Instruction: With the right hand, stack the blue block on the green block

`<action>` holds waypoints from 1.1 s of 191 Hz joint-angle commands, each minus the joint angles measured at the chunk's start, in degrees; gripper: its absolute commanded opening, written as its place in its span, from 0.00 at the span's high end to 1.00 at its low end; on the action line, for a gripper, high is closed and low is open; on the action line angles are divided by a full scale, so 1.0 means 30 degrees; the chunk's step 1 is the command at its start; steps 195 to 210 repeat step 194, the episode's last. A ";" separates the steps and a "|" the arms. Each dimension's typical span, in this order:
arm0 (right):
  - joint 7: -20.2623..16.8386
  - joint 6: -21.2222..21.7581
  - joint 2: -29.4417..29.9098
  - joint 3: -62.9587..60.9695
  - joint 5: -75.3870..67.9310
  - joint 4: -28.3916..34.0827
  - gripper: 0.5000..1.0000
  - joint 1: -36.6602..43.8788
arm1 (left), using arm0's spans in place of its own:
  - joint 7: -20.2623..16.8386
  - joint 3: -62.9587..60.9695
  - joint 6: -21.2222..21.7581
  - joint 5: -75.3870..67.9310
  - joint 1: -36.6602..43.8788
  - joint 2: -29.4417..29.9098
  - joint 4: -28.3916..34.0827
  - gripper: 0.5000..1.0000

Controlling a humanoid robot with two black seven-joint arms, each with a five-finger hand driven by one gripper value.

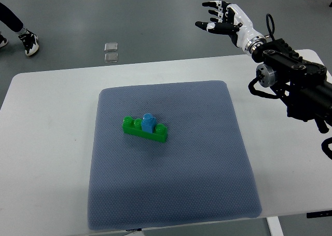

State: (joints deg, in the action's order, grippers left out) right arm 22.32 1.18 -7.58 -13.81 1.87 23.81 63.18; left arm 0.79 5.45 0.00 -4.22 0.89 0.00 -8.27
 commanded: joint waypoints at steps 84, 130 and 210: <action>-0.0468 -0.0863 0.0680 -0.3862 -0.5252 0.0004 0.18 -0.2631 | 0.0000 0.0000 0.0000 0.0000 -0.0002 0.0000 0.0002 0.00; -0.0380 -0.0892 0.0709 -0.3950 -0.5164 0.0004 0.18 -0.2660 | 0.0000 0.0000 0.0000 0.0000 -0.0002 0.0000 0.0002 0.00; 0.0616 -0.1068 0.0797 -0.3628 -0.4724 0.0033 0.18 -0.2983 | 0.0000 0.0000 0.0000 0.0000 -0.0002 0.0000 0.0002 0.00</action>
